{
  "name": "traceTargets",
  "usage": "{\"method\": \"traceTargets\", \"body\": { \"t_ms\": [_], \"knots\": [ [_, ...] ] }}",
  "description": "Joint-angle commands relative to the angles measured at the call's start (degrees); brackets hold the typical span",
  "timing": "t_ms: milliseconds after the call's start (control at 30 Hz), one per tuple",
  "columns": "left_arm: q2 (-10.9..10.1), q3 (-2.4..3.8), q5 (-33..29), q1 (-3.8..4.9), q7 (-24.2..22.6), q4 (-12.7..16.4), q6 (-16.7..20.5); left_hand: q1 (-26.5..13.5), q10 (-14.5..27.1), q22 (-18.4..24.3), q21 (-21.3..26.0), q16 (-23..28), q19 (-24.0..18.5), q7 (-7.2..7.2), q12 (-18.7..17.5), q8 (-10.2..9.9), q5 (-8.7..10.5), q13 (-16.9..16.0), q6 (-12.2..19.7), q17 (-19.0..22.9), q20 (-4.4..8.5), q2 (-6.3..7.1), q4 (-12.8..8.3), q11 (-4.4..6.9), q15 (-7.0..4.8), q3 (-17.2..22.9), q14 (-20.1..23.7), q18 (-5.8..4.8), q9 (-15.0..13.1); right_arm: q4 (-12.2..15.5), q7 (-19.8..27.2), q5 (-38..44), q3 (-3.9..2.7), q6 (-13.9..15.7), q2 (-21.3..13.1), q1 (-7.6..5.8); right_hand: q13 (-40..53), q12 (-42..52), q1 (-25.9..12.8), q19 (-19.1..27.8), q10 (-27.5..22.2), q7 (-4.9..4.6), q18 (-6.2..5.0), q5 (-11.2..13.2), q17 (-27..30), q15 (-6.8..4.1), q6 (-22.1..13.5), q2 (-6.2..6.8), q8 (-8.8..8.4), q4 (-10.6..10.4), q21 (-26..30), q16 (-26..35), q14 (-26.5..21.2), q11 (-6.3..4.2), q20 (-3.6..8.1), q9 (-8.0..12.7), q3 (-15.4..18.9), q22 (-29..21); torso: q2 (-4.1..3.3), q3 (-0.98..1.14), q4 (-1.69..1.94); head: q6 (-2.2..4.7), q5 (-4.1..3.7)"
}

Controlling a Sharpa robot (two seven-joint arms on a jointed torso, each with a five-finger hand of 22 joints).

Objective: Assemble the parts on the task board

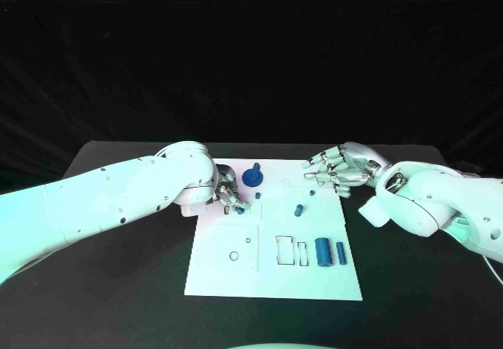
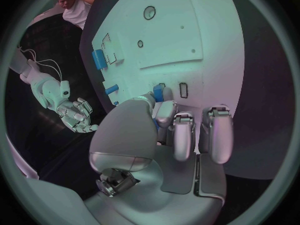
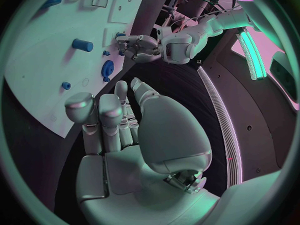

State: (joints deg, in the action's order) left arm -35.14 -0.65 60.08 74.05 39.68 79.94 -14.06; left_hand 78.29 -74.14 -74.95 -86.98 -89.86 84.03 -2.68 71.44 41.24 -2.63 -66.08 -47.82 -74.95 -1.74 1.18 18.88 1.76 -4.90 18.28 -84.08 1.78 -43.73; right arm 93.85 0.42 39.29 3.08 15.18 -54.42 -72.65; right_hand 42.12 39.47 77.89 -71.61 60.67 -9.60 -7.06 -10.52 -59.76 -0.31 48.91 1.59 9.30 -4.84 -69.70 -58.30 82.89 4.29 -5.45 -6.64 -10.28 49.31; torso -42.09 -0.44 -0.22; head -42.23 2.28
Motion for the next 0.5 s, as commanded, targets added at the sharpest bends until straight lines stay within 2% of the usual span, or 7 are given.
{"method": "traceTargets", "body": {
  "t_ms": [33, 133, 500],
  "knots": [
    [-0.05, -0.18, 0.47, -0.17, 1.59, 0.19, -3.55, 0.13, -0.18, -10.05, 0.19, -0.14, 3.08, 0.41, -0.16, 0.12, -0.16, -0.02, -0.35, -15.05, 0.18, 0.51, -7.42, -0.16, 0.12, 7.64, -5.92, -0.51, -0.04, 0.24, -0.22, 0.26, 0.0, -1.05, -0.09, 0.04, -0.07, 0.18, -0.41, 0.24, -0.55, -0.03, -0.59, 0.25, 0.0, -0.05, -0.41, 0.02, 0.4, -0.34, 0.32, 0.33, -0.35, 0.05, -0.06, -0.08, -0.11, -0.08, 0.02, 0.01, 0.03, -0.16, -0.07],
    [-0.29, -0.2, 0.52, -0.17, 1.78, 0.19, -3.69, 0.06, -0.08, -10.0, 0.23, -0.14, 3.05, 0.4, -0.28, 0.1, -0.16, 0.12, -0.34, -15.05, 0.17, 0.56, -7.45, -0.17, 0.12, 7.77, -5.92, -0.49, -0.07, 0.59, -0.25, -0.05, 0.0, -1.2, -0.2, 0.04, -0.07, 0.18, -0.41, 0.24, -0.55, -0.03, -0.59, 0.25, 0.0, -0.05, -0.41, 0.02, 0.4, -0.34, 0.32, 0.33, -0.35, 0.05, -0.06, -0.08, -0.11, -0.08, -0.01, 0.02, 0.07, -0.22, -0.28],
    [-0.42, -0.26, 0.76, -0.19, 1.59, -0.04, -2.42, -0.22, 0.06, -9.95, 0.27, -0.14, 3.01, 0.36, -0.42, 0.08, -0.15, 0.29, -0.32, -15.05, 0.15, 0.68, -7.47, -0.2, 0.14, 8.12, -5.92, -0.48, -0.14, 0.92, -0.27, -0.26, 0.0, -1.33, -0.29, 0.04, -0.09, 0.28, -0.52, 0.23, -0.57, -0.04, -0.59, 0.28, -0.02, -0.03, -0.47, -0.06, 0.49, -0.49, 0.34, 0.34, -0.36, 0.07, -0.08, -0.1, -0.03, -0.08, 0.01, -0.01, -0.01, -0.23, 0.26]
  ]
}}
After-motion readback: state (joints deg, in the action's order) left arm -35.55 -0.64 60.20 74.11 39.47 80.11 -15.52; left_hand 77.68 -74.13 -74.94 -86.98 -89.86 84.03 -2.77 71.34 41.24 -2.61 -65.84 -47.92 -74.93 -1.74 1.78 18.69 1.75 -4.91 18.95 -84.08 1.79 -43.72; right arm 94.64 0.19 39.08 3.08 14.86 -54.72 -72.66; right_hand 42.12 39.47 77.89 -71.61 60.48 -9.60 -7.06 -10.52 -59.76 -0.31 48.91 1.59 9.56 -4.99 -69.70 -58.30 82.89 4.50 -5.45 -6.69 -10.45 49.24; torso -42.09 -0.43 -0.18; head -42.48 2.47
